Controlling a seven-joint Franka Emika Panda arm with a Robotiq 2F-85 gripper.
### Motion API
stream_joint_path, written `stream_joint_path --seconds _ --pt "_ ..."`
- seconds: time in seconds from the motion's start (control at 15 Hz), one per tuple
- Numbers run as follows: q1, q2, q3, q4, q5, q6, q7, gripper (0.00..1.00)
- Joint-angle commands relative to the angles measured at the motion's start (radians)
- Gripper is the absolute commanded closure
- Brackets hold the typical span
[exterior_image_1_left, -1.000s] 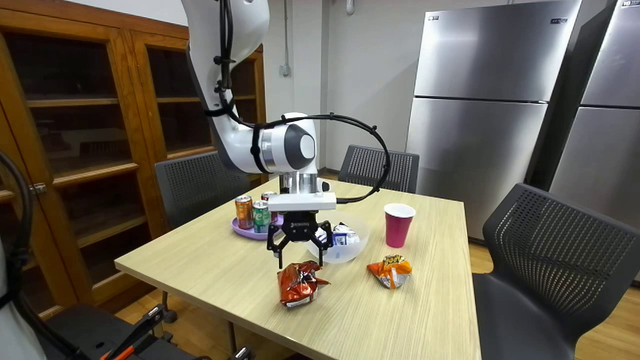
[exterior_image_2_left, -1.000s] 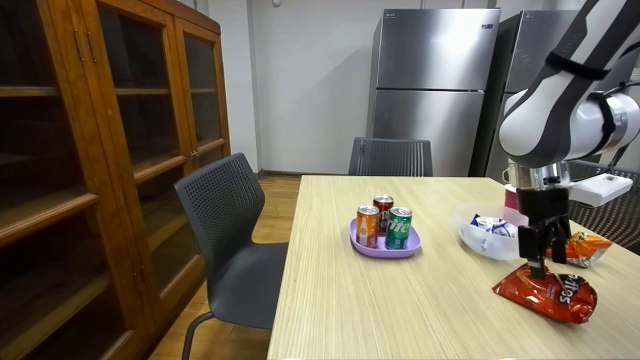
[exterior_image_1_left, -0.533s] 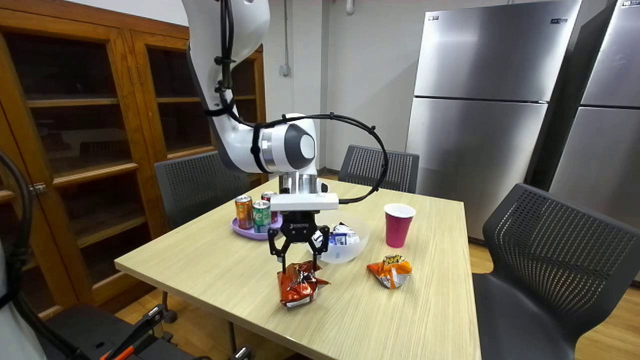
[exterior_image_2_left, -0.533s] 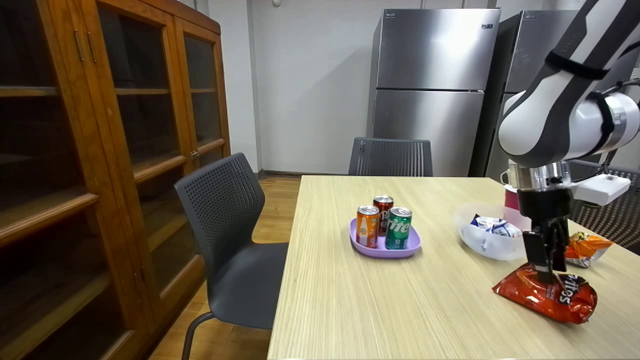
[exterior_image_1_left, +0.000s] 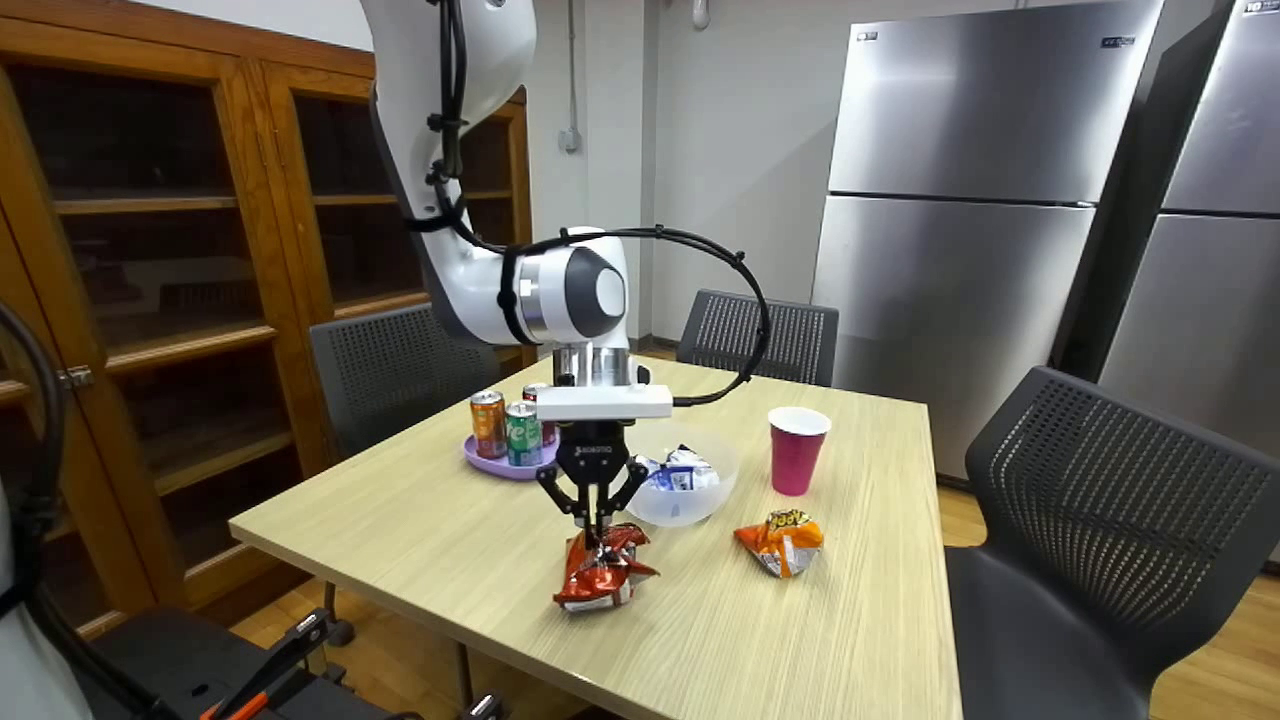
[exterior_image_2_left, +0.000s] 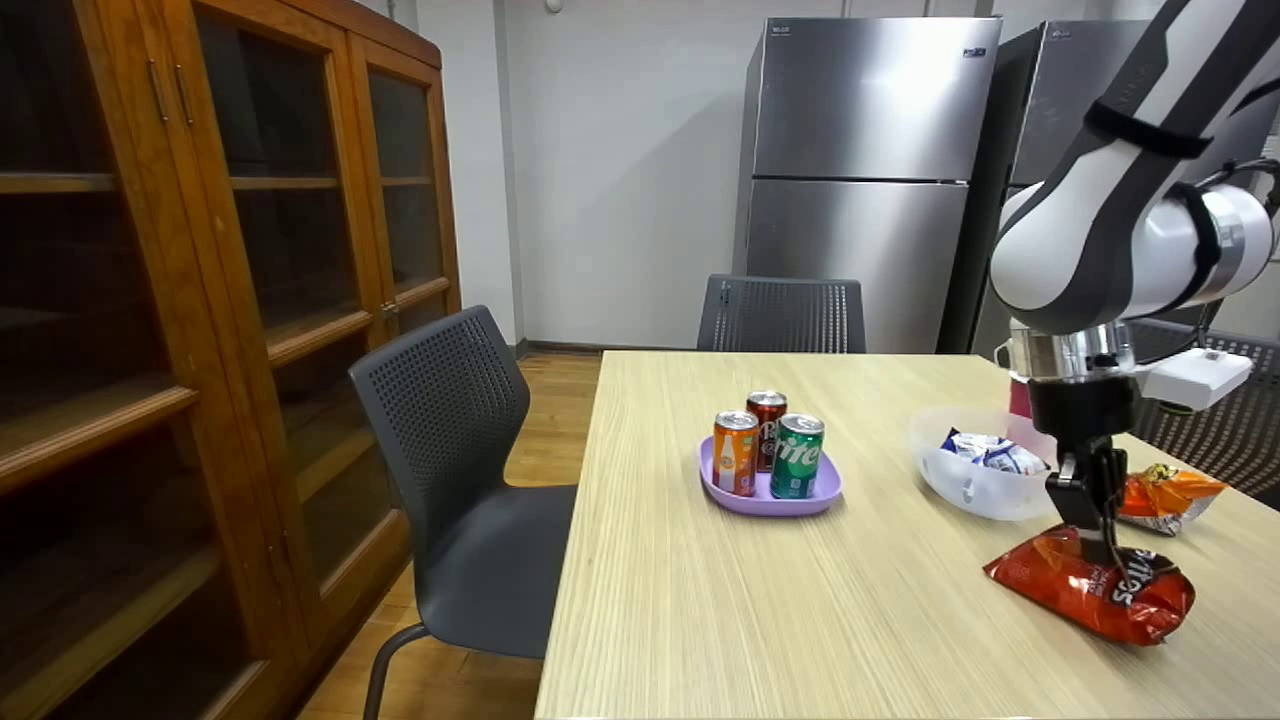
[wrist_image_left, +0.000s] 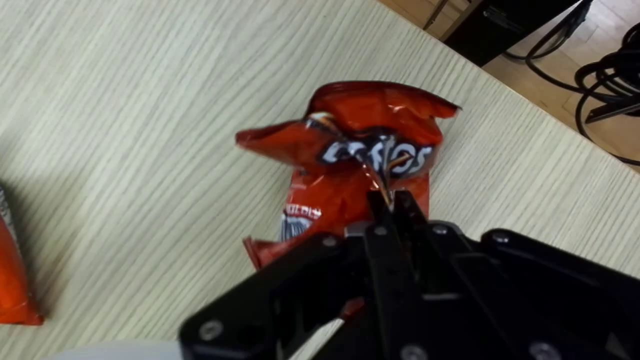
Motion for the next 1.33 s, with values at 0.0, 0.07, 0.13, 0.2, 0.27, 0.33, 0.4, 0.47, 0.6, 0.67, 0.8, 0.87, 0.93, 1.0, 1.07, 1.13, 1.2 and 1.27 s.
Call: stream_joint_path --seconds 0.0,0.07,0.13,0.2,0.27,0.33,0.4,0.47,0.6,0.67,0.8,0.87,0.93,1.0,1.07,1.13,1.2,1.27 --pt "-0.022 -0.004 0.023 0.02 -0.005 -0.04 -0.035 1.0" --pt "-0.021 -0.009 0.024 0.017 -0.009 -0.039 -0.036 1.0" --pt "-0.019 -0.016 0.026 0.012 -0.011 -0.037 -0.04 1.0" --pt "-0.017 -0.026 0.028 0.005 -0.015 -0.032 -0.043 1.0" --pt "-0.016 -0.034 0.03 0.001 -0.017 -0.028 -0.049 1.0" --pt "-0.015 -0.046 0.034 -0.005 -0.019 -0.023 -0.055 1.0" --pt "-0.012 -0.062 0.037 -0.012 -0.024 -0.016 -0.058 1.0" --pt "-0.012 -0.075 0.042 -0.017 -0.027 -0.01 -0.064 1.0" --pt "-0.01 -0.106 0.05 -0.024 -0.03 -0.001 -0.073 1.0" --pt "-0.011 -0.119 0.054 -0.026 -0.027 0.004 -0.081 1.0" --pt "-0.008 -0.144 0.059 -0.024 -0.025 0.009 -0.092 1.0" --pt "-0.01 -0.157 0.063 -0.023 -0.017 0.012 -0.104 1.0" --pt "-0.012 -0.167 0.066 -0.021 -0.008 0.016 -0.114 1.0" --pt "-0.014 -0.177 0.07 -0.018 0.006 0.021 -0.124 1.0" --pt "-0.015 -0.185 0.071 -0.014 0.013 0.025 -0.127 1.0" --pt "-0.016 -0.19 0.073 -0.007 0.03 0.029 -0.134 1.0" --pt "-0.016 -0.194 0.073 -0.002 0.042 0.034 -0.138 1.0" --pt "-0.016 -0.196 0.072 0.007 0.056 0.037 -0.142 1.0"
